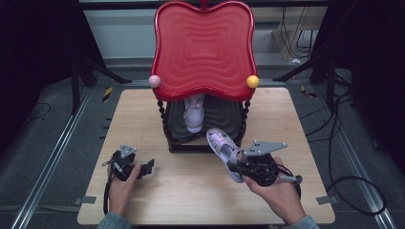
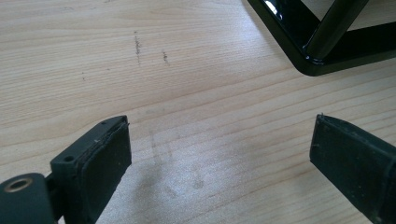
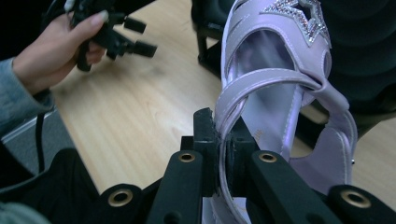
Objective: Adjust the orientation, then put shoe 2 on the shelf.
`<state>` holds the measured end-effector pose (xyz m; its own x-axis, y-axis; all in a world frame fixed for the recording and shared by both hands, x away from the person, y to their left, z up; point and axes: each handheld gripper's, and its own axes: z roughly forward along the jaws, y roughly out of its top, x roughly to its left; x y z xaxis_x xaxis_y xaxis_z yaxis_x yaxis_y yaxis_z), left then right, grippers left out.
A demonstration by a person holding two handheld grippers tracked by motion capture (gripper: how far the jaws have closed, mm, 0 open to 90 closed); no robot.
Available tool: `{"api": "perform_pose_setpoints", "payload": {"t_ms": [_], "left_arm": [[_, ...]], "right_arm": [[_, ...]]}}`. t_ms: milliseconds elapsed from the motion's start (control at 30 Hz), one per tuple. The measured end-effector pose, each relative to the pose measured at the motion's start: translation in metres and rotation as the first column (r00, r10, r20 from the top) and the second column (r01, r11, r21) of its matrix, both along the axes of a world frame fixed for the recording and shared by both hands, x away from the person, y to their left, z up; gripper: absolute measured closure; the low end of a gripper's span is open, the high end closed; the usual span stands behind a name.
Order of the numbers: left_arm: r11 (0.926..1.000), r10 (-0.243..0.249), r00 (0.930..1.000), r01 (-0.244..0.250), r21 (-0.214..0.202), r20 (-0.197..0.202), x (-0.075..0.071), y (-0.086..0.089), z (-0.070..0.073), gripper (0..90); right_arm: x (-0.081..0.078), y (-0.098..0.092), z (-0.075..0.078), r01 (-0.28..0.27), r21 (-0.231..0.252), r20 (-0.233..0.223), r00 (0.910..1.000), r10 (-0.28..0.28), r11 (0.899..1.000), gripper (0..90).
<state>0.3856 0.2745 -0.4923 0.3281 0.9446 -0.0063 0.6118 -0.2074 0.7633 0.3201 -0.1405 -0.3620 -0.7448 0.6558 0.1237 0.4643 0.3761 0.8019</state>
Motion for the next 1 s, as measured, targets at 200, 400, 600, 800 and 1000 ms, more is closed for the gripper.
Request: {"api": "perform_pose_setpoints", "payload": {"t_ms": [200,400,600,800,1000], "left_arm": [[1.0000,0.002,1.0000,-0.002,-0.002,-0.002,0.000,0.001,0.000,4.9],[1.0000,0.001,1.0000,-0.001,0.000,-0.001,0.000,0.001,0.000,4.9],[1.0000,-0.001,1.0000,0.001,0.002,-0.001,0.000,0.000,0.000,4.8],[1.0000,-0.003,1.0000,0.003,0.001,0.000,0.000,0.000,0.000,4.9],[1.0000,-0.002,1.0000,0.002,0.001,0.001,-0.001,0.000,0.000,4.9]], "right_arm": [[0.008,0.004,0.004,0.023,0.022,0.017,0.9996,-0.023,1.000,86.1],[0.016,0.009,0.006,0.074,0.040,0.040,0.9964,-0.075,0.996,86.1],[0.025,0.016,0.006,0.125,0.076,0.065,0.9894,-0.130,0.989,86.1],[0.031,0.024,0.004,0.177,0.101,0.103,0.9768,-0.188,0.979,86.1],[0.037,0.031,0.002,0.224,0.127,0.140,0.9603,-0.241,0.966,86.1]]}}
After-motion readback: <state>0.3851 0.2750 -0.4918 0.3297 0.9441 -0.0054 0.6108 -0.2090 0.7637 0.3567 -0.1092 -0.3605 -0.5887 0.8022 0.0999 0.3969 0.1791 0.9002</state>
